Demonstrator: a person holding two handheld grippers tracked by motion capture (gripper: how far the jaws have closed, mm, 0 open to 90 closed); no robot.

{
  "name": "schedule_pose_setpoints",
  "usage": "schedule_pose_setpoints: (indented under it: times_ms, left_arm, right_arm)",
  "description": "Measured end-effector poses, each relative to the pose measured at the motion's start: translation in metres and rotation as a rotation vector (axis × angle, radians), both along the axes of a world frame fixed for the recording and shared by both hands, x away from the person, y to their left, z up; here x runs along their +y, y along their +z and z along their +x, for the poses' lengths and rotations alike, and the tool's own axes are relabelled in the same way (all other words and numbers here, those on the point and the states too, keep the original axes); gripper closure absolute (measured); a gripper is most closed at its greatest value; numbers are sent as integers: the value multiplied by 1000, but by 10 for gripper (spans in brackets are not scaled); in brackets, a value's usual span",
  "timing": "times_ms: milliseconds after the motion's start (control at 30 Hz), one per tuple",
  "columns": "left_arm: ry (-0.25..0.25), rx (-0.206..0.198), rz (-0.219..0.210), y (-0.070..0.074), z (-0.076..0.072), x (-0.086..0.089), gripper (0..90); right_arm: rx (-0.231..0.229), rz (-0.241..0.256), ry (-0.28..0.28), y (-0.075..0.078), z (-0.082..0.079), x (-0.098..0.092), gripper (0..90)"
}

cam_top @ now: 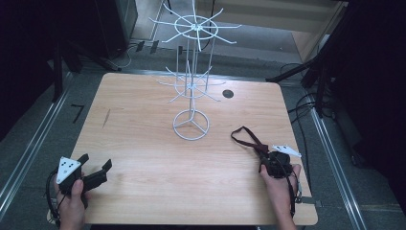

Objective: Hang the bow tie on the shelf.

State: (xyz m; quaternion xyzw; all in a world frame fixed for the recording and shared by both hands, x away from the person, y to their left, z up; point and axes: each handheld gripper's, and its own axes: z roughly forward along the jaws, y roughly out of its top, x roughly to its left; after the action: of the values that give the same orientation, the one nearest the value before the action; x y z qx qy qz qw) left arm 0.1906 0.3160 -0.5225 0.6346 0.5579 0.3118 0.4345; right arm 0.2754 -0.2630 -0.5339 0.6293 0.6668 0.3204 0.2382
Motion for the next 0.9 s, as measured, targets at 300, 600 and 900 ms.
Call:
schedule_pose_setpoints:
  times_ms: [300,600,900]
  left_arm:
    - [0,0,-1,0,0,0,136]
    - [0,-1,-2,0,0,0,136]
    - [-3,0,-5,0,0,0,137]
  right_arm:
    - [-171,47,50,38,-9,15,739]
    - [-279,78,98,69,-11,32,738]
    - [-353,109,126,94,-8,47,739]
